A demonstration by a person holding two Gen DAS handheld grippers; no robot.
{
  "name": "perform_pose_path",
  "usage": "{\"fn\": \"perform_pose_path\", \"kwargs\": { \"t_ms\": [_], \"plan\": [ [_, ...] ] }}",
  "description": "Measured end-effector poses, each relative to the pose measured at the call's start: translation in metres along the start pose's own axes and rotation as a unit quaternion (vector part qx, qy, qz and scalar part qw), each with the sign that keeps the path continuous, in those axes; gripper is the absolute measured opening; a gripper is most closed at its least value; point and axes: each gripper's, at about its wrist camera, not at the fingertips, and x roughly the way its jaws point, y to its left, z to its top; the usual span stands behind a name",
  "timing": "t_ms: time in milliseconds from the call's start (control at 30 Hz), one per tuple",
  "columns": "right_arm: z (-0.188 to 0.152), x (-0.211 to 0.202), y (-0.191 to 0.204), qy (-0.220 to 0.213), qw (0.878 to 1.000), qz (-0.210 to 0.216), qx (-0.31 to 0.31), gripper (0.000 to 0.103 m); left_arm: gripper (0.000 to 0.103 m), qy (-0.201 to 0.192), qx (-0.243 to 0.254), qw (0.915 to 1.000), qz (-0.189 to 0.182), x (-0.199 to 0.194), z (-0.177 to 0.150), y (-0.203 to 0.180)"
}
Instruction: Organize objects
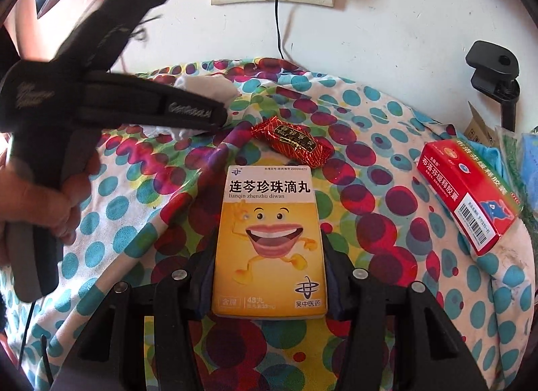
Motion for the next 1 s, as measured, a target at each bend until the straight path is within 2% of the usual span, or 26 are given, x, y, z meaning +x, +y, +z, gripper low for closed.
{"fn": "perform_pose_path", "kwargs": {
  "t_ms": [367, 600, 800, 1000],
  "plan": [
    [0.001, -0.002, -0.002, 0.000, 1.000, 0.000, 0.000, 0.049, 0.035, -0.027, -0.013, 0.9995, -0.011, -0.037, -0.030, -0.016],
    [0.000, -0.002, -0.001, 0.001, 1.000, -0.001, -0.001, 0.049, 0.035, -0.059, -0.007, 0.9982, 0.009, -0.072, -0.056, -0.020],
    [0.000, -0.002, -0.001, 0.001, 1.000, -0.002, -0.001, 0.050, 0.035, -0.083, -0.009, 0.9957, 0.040, -0.105, -0.087, -0.017],
    [0.000, -0.002, 0.000, 0.001, 1.000, -0.002, -0.001, 0.050, 0.035, -0.078, -0.032, 0.9959, 0.033, -0.123, -0.121, -0.010]
  ]
}}
